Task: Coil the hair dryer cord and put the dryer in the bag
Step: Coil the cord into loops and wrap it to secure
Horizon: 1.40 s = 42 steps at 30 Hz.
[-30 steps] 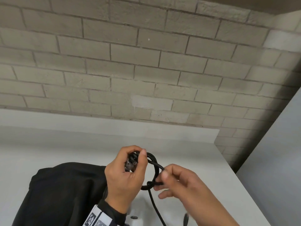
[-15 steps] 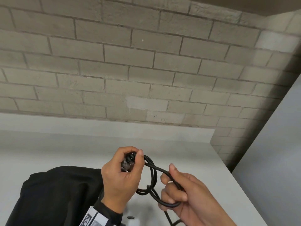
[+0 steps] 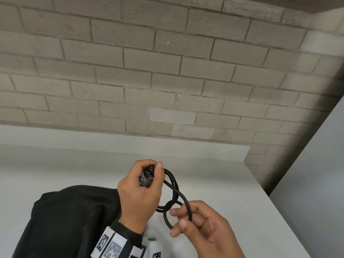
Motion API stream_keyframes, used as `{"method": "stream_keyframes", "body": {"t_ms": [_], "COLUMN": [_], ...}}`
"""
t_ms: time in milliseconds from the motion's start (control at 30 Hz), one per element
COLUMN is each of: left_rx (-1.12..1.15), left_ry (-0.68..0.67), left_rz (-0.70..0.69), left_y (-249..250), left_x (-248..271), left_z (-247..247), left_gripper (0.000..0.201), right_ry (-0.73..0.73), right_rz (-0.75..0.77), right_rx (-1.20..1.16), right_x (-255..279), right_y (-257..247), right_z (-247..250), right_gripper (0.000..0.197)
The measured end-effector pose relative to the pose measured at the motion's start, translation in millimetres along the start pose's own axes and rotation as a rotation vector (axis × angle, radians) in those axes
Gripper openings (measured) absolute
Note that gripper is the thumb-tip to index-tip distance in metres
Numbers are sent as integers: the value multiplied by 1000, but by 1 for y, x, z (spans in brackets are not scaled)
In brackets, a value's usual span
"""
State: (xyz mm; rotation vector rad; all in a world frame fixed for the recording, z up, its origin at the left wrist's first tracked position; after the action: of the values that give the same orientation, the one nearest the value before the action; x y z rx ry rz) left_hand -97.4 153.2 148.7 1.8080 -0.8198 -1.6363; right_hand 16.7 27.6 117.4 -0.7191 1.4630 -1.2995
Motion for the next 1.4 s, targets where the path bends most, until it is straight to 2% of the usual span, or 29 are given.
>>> {"method": "stream_keyframes", "body": {"t_ms": [100,167,267,367,433,500,633,767,867,967,1067,1133,1200,1267,1333,1400], "left_rx": [8,16,29,42,28,12,-10,-23,-22,-15,17,33,51,77,91,96], "left_ry": [-19,-41,-67,-82,-64,-41,-53,-44,-10,-3,-25,-42,-70,-102,-126,-131], "left_rz": [-11,-18,-20,-22,-15,8,57,152,211,233,253,263,262,258,260,267], "left_y": [-1,0,1,2,2,-1,-5,-14,-22,-27,-28,-27,-23,-19,-17,-19], "left_x": [1,3,9,10,7,3,-4,-9,-16,-20,-17,-12,-4,4,8,9], "left_z": [-2,-5,-10,-14,-13,-12,-13,-12,-6,0,3,1,-5,-10,-13,-12], "left_gripper": [13,12,11,10,10,13,19,11,8,11,14,13,10,16,20,20], "right_ry": [165,217,175,108,38,-29,-46,-36,145,328,469,579,676,717,722,745], "right_rz": [-64,-222,-435,-522,-456,-360,-243,-182,-122,-100,-109,-107,-91,-59,8,124], "right_rx": [-161,-313,-494,-627,-638,-498,-139,-66,-1,180,247,150,-41,-209,-244,-167], "right_x": [-1,-1,3,7,5,5,6,2,-6,-13,-19,-25,-34,-46,-58,-67], "right_y": [-5,-2,-4,-3,0,6,13,5,6,20,41,53,60,58,47,27], "right_z": [12,17,19,18,18,19,26,41,73,112,136,143,142,134,127,127], "right_gripper": [21,30,35,39,44,46,29,23,19,8,10,10,9,8,9,11]}}
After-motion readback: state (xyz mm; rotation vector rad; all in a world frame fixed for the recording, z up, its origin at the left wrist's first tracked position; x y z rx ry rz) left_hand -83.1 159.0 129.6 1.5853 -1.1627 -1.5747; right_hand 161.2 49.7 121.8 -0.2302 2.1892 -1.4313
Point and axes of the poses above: each hand's wrist, its own x-axis away from the middle knuckle, its own z-axis out of the back of the hand, y = z × x, the point moved 7 cm from there along -x, towards the middle knuckle, and after that the axes turned 7 degrees about z, right-handed, at the moved point
